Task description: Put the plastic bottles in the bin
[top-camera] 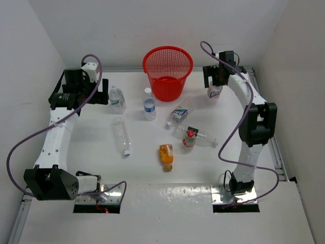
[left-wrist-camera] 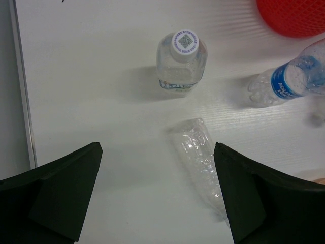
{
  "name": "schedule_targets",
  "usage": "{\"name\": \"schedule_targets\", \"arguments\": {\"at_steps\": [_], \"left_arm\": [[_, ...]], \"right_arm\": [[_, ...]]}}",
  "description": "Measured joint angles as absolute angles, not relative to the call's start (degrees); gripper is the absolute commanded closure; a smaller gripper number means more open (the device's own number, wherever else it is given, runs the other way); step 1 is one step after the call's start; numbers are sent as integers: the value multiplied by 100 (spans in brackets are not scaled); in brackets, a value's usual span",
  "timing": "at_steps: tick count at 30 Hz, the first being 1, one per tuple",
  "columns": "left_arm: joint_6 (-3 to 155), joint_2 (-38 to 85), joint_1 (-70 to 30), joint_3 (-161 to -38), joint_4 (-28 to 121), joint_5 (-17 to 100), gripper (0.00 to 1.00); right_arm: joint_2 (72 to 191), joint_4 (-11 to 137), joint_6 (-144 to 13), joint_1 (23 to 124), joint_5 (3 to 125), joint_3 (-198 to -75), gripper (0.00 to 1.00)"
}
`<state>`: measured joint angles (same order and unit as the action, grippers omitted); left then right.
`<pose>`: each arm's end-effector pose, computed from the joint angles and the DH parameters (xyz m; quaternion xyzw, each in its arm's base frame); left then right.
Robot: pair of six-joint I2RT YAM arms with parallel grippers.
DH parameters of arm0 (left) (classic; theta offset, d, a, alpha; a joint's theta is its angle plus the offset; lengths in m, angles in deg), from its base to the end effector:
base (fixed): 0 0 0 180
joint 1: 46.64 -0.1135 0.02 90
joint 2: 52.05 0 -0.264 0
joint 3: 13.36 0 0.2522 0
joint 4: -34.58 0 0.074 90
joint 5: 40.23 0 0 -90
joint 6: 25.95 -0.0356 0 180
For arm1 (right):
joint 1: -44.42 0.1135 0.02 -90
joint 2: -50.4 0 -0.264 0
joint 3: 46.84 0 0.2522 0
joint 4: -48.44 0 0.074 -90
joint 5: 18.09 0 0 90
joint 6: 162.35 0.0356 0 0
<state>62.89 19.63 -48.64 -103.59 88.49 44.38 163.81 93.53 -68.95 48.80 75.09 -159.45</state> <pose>0.2653 0.0059 0.3810 0.0151 0.8876 -0.0291 0.4594 0.4521 0.0327 0.2736 0.0025 0.9265 -0.0002 0.3762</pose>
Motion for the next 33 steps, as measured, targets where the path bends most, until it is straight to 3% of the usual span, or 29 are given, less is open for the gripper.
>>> {"name": "schedule_targets", "arguments": {"at_steps": [6, 10, 14, 17, 26, 33], "left_arm": [[6284, 2029, -4868, -10354, 8774, 4512, 1], [6284, 2088, -4879, -10354, 8761, 4536, 1], [6284, 2101, -4888, -10354, 8726, 4556, 1], [6284, 2099, -4888, -10332, 8687, 4558, 1], [6308, 2053, -4888, -10214, 8634, 4425, 1], [6308, 1856, -4888, -10214, 8567, 4362, 1]], "right_arm": [[16733, 9261, -6893, 4854, 7776, -15995, 0], [16772, 9239, -6917, 4839, 7815, -15995, 26], [16803, 9169, -6974, 4830, 7800, -16021, 65], [16807, 9180, -7044, 4813, 7651, -16045, 78], [15736, 9615, -7317, 4867, 7199, -16273, 90], [14792, 9204, -7468, 5495, 6819, -18008, 93]]}}
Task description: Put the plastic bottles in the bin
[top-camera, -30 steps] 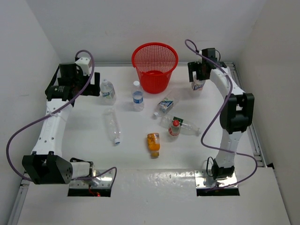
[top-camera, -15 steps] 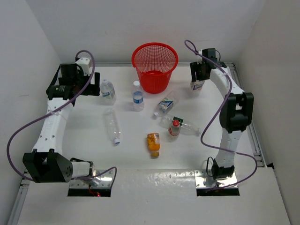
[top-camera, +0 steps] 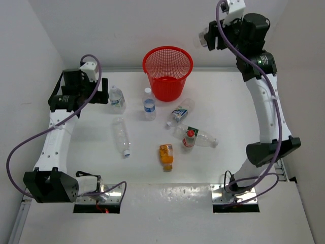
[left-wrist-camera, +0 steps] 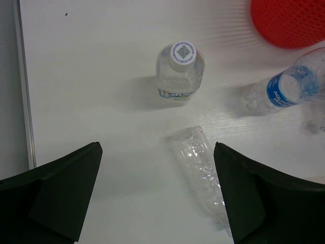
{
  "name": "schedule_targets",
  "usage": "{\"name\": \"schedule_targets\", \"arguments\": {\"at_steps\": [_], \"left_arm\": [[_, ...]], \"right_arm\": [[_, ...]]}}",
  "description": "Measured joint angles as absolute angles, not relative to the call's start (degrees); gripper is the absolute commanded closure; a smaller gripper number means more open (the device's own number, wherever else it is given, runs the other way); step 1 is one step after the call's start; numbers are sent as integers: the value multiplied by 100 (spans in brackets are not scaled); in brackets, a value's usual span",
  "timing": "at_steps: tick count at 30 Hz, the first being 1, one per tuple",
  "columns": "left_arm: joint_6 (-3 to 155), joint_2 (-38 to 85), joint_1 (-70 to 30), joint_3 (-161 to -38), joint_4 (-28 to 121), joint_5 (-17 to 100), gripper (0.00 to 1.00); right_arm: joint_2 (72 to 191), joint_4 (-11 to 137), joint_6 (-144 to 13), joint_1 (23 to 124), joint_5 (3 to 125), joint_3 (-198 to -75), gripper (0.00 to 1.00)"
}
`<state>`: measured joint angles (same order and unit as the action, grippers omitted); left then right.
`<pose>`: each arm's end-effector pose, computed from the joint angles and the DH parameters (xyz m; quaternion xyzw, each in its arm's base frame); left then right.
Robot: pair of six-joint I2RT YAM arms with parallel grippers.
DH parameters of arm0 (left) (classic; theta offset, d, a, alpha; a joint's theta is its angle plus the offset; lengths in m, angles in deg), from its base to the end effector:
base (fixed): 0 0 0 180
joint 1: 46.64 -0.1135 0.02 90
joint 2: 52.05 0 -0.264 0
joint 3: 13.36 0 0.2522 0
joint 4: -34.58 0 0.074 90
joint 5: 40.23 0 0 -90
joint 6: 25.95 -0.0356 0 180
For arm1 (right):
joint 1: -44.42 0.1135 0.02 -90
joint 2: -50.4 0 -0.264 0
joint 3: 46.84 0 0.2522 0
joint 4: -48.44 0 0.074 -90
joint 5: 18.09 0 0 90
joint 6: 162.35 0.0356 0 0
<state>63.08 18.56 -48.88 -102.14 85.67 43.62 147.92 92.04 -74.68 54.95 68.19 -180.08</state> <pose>0.2638 0.0065 0.3817 0.0159 0.8774 -0.0337 0.4782 0.3612 0.0695 0.5075 -0.1056 0.7465 0.0713 0.6531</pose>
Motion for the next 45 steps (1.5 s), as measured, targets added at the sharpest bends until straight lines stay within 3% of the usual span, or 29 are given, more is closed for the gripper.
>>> {"name": "schedule_targets", "arguments": {"at_steps": [6, 14, 17, 18, 21, 25, 32, 40, 44, 45], "left_arm": [[6308, 1758, -4888, -10072, 8508, 4366, 1], [6306, 1688, -4888, -9952, 8510, 4469, 1], [6313, 1638, -4888, -9915, 8494, 4617, 1], [6310, 1627, -4888, -9893, 8464, 4644, 1], [6304, 1607, -4888, -9769, 8317, 4611, 1], [6284, 1773, -4886, -9629, 8027, 4438, 2], [6328, 2936, -4687, -9627, 7187, 4648, 3], [6376, 3935, -4392, -9631, 6438, 4821, 3], [6437, 4420, -4318, -9760, 6099, 4934, 17], [6446, 4551, -4313, -9797, 6027, 4932, 31]], "right_arm": [[15098, 8588, -7818, 6349, 6495, -18780, 94], [16875, 8372, -8122, 6640, 6408, -18917, 92], [17310, 8461, -8139, 6640, 6419, -18754, 66], [17384, 8488, -8139, 6640, 6425, -18677, 48], [17463, 8573, -8126, 6642, 6447, -18607, 16], [17456, 8651, -7980, 6662, 6526, -18841, 3], [16759, 8761, -7676, 6847, 6598, -18863, 1], [14418, 8960, -7455, 6620, 6576, -18026, 1], [13472, 9078, -7389, 6242, 6594, -17425, 1], [13314, 9086, -7379, 6157, 6594, -17226, 1]]}}
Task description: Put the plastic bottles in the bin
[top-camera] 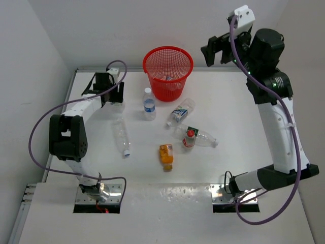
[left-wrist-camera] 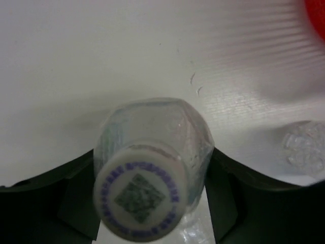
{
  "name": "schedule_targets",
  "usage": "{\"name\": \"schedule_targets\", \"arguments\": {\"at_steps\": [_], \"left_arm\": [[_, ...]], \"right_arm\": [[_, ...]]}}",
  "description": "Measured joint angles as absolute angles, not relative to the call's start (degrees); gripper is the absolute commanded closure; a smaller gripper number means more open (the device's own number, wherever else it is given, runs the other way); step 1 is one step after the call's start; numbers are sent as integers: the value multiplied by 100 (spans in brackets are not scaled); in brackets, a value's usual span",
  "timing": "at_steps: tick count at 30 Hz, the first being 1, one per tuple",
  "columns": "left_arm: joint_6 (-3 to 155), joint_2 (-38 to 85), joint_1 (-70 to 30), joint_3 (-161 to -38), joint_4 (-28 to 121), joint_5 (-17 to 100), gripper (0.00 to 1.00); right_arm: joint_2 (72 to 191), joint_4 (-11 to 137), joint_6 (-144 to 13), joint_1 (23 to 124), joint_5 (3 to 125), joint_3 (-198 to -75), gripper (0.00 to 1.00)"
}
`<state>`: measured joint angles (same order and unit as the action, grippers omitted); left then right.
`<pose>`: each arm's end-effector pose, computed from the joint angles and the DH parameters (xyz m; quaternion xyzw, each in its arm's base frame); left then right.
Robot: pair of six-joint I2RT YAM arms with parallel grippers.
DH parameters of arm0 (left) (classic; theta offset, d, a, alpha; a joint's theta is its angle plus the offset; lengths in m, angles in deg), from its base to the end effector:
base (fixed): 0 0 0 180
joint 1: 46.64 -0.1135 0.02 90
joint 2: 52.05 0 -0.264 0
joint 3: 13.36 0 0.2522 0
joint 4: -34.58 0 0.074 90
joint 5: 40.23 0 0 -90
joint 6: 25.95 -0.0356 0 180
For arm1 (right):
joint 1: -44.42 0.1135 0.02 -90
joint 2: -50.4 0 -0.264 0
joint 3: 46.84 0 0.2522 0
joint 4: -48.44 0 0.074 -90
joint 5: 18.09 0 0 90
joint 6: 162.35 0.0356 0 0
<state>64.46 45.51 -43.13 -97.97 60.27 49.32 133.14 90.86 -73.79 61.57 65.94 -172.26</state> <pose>0.3854 -0.0239 0.2503 0.0261 0.9008 -0.0184 0.4330 0.2678 0.0865 0.5468 -0.1502 0.6893 0.1331 0.6961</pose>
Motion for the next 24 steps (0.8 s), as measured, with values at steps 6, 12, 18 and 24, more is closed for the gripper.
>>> {"name": "schedule_targets", "arguments": {"at_steps": [6, 12, 18, 24], "left_arm": [[6374, 4752, -4298, -10114, 6003, 4738, 64], [6341, 4247, -4298, -11511, 6637, 4497, 66], [6697, 3710, -3819, -13685, 6239, 3964, 66], [6879, 4385, -2965, -14844, 5924, 3701, 63]], "right_arm": [[12884, 9460, -7241, 5770, 6528, -15943, 3], [12674, 9965, -7300, 5265, 6261, -14568, 4], [12385, 10319, -7446, 5151, 5947, -13914, 6], [12114, 10413, -7529, 5134, 5831, -13632, 6]]}}
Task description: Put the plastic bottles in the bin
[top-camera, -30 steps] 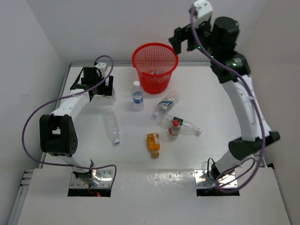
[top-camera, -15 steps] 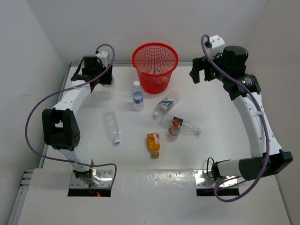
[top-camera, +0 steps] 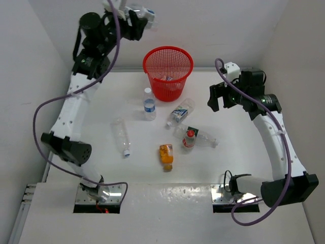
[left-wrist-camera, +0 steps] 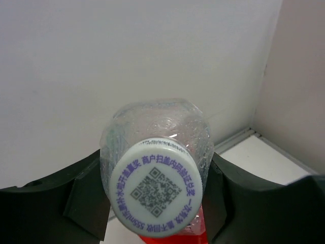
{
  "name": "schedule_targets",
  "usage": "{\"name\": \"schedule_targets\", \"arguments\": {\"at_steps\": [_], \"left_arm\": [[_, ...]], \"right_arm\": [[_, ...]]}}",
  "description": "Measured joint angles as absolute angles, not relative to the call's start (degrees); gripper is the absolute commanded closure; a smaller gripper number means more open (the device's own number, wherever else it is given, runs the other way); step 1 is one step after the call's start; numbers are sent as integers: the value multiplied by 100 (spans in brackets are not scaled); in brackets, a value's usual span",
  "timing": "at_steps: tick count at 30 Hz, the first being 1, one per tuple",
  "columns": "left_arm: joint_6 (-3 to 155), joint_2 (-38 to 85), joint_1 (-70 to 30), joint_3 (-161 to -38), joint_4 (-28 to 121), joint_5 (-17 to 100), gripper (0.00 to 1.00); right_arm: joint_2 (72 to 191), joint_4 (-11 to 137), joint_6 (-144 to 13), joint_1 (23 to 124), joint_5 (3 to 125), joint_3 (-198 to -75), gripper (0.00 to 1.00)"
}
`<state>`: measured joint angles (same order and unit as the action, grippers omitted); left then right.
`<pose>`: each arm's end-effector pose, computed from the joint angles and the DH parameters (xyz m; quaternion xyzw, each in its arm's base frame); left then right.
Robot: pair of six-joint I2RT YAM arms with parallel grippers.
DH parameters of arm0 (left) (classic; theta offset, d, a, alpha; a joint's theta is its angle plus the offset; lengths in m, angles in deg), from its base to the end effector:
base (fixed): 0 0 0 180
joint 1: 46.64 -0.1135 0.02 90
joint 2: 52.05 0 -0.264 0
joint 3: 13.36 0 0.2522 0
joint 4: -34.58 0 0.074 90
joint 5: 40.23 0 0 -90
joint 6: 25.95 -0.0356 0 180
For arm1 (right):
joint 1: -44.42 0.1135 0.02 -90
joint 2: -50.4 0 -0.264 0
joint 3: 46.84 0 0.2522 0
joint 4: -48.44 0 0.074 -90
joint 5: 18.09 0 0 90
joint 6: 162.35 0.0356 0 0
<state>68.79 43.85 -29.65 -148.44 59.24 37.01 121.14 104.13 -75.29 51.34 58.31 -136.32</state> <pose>0.3304 -0.1092 0.5627 0.1523 0.5954 -0.2149 0.7590 0.2556 0.0395 0.3785 -0.1290 0.8806 0.1213 0.4395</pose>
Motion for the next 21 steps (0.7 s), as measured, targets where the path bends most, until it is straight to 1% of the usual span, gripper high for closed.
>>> {"name": "schedule_targets", "arguments": {"at_steps": [1, 3, 4, 5, 6, 8, 11, 14, 18, 21], "left_arm": [[6881, 4623, -2871, -14977, 5887, 3704, 62], [6885, 5192, -2729, -15141, 5904, 3717, 49], [6883, 5467, -2687, -15180, 5944, 3732, 41], [6883, 5801, -2622, -15224, 5990, 3763, 28], [6883, 6081, -2591, -15237, 6047, 3820, 23], [6883, 6553, -2523, -15244, 6259, 3918, 1], [6901, 6907, -2416, -15244, 6575, 4099, 0], [6859, 6822, -2296, -15255, 6683, 4252, 0], [6691, 6199, -2143, -15233, 6702, 4471, 0], [6553, 5297, -2086, -14870, 6621, 4624, 0]], "right_arm": [[12075, 10448, -7538, 5123, 5835, -13587, 6], [11996, 10498, -7545, 5086, 5839, -13479, 6], [11946, 10518, -7549, 5075, 5839, -13423, 6], [11898, 10525, -7558, 5051, 5842, -13361, 6], [11850, 10538, -7562, 5049, 5844, -13300, 6], [11778, 10564, -7593, 5049, 5842, -13195, 6], [11721, 10595, -7726, 5049, 5820, -13049, 6], [11695, 10619, -7993, 5049, 5759, -12833, 6], [11616, 10765, -8504, 5066, 5671, -12382, 7], [11533, 10870, -8815, 5160, 5763, -11936, 7]]}}
